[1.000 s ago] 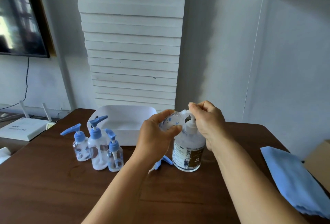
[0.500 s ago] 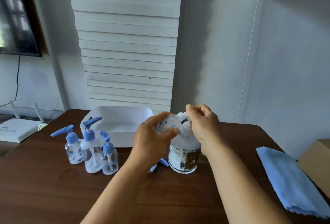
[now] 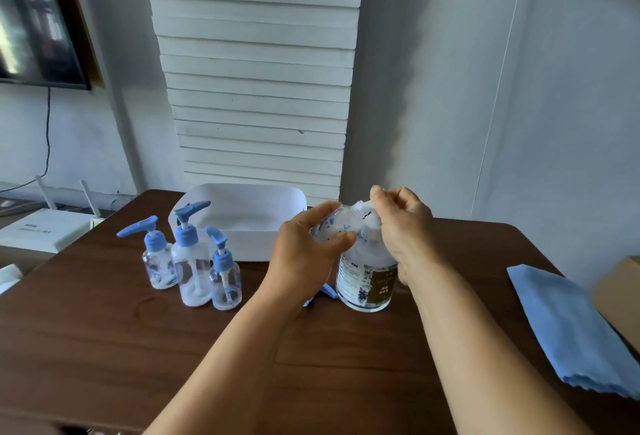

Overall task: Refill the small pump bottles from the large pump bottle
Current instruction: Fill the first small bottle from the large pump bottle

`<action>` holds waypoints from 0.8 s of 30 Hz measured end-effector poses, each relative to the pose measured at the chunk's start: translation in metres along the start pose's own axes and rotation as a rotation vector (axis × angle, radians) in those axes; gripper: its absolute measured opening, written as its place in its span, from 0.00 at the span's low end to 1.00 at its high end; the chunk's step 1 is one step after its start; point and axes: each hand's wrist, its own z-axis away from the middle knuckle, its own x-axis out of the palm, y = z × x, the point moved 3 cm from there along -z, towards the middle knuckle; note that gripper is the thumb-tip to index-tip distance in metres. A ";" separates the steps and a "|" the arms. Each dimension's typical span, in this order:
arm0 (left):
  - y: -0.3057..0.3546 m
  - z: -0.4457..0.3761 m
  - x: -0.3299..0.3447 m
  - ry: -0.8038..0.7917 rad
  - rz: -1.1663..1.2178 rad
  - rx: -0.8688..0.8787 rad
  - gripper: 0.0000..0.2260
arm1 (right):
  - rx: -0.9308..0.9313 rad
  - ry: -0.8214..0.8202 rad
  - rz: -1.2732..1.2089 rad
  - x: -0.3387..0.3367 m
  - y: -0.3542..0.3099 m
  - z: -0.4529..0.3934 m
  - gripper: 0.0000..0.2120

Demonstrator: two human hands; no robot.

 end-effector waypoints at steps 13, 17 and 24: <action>0.000 -0.002 -0.001 0.005 0.015 -0.011 0.20 | 0.013 -0.024 -0.006 -0.001 -0.006 0.001 0.14; 0.009 -0.006 -0.003 0.027 -0.031 0.029 0.20 | -0.021 -0.052 0.084 -0.008 -0.023 -0.006 0.13; 0.002 -0.002 -0.001 0.012 -0.006 -0.015 0.20 | 0.033 -0.030 0.001 -0.001 -0.006 0.002 0.15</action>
